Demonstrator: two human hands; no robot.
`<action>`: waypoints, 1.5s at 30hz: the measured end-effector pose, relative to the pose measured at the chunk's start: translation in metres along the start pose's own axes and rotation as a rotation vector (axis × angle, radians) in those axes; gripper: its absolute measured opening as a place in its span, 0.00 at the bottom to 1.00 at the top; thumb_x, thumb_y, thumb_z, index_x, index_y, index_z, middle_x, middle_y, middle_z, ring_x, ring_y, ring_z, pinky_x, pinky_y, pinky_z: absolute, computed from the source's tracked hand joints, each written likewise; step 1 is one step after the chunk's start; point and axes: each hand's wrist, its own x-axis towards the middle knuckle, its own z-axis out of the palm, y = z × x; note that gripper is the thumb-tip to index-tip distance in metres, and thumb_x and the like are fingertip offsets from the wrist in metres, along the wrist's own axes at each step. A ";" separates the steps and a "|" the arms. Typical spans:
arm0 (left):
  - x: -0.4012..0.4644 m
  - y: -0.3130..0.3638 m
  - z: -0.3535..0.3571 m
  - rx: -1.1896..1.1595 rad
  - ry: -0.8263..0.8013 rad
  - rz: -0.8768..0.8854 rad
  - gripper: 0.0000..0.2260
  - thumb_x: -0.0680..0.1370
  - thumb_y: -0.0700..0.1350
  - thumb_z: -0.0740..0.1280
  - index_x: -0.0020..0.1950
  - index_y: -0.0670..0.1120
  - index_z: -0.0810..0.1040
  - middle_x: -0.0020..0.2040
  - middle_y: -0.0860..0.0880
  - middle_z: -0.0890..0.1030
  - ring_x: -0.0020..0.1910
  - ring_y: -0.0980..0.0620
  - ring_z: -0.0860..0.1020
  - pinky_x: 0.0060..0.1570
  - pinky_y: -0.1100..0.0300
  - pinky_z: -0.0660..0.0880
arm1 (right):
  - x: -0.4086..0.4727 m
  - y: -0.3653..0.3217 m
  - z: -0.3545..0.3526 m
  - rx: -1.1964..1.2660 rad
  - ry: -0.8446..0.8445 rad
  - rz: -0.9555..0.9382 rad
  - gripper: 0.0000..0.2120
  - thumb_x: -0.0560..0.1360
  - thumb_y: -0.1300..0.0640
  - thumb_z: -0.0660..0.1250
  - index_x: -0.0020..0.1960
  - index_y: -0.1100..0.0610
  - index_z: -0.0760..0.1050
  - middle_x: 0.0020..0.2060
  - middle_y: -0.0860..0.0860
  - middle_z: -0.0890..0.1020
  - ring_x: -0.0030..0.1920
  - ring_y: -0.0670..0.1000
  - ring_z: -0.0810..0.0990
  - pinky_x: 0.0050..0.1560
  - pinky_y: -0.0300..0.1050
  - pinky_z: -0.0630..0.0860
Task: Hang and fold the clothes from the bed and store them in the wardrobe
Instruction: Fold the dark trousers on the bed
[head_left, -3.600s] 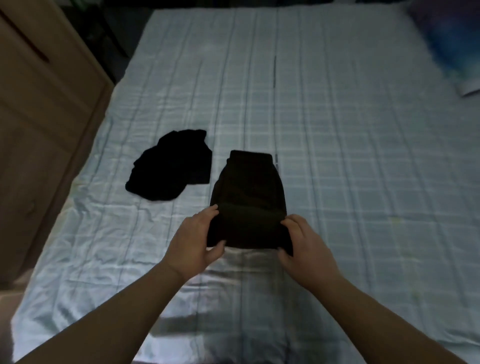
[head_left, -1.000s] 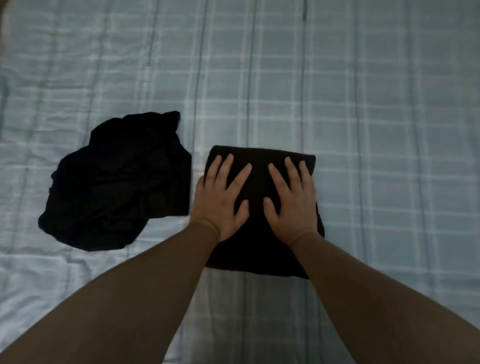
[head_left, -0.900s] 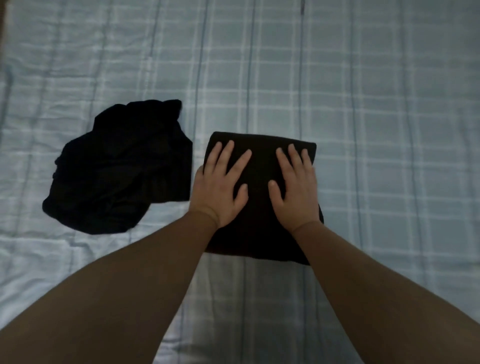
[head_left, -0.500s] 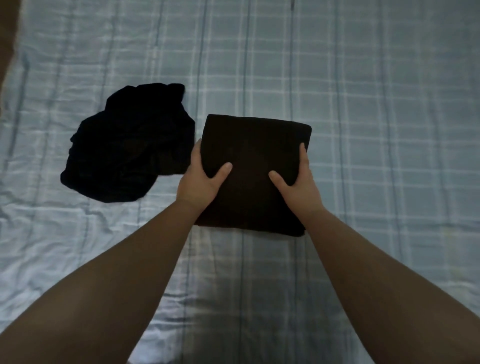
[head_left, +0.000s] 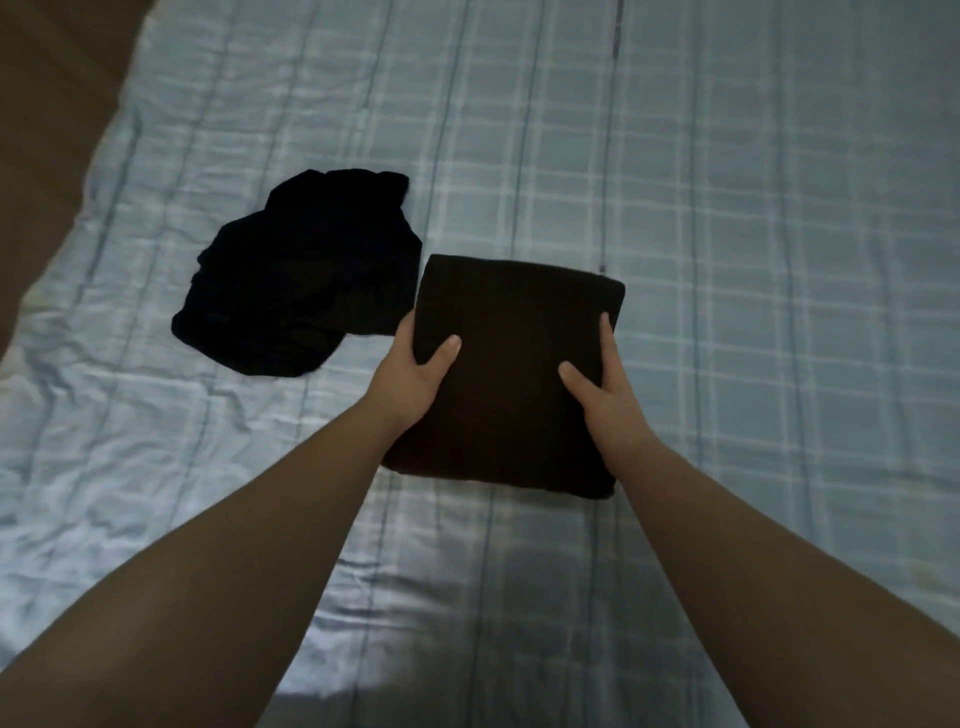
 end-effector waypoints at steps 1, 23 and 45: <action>-0.014 0.000 -0.006 -0.017 0.022 0.019 0.28 0.79 0.58 0.67 0.78 0.58 0.61 0.66 0.56 0.75 0.65 0.54 0.75 0.65 0.57 0.72 | -0.010 -0.003 0.005 -0.022 -0.002 -0.029 0.37 0.80 0.52 0.68 0.78 0.31 0.50 0.78 0.45 0.61 0.74 0.49 0.67 0.73 0.56 0.69; -0.521 0.065 -0.386 -0.109 1.073 0.169 0.26 0.79 0.59 0.66 0.75 0.59 0.64 0.57 0.65 0.77 0.52 0.74 0.75 0.51 0.75 0.72 | -0.381 -0.242 0.371 -0.221 -0.781 -0.726 0.36 0.82 0.52 0.66 0.82 0.41 0.48 0.77 0.40 0.62 0.72 0.33 0.65 0.70 0.32 0.65; -0.873 -0.170 -0.617 -0.226 1.676 -0.003 0.25 0.79 0.59 0.66 0.74 0.58 0.65 0.62 0.59 0.79 0.60 0.59 0.77 0.60 0.59 0.71 | -0.710 -0.128 0.748 -0.289 -1.318 -0.843 0.36 0.80 0.48 0.67 0.80 0.37 0.50 0.77 0.35 0.59 0.75 0.34 0.58 0.73 0.35 0.59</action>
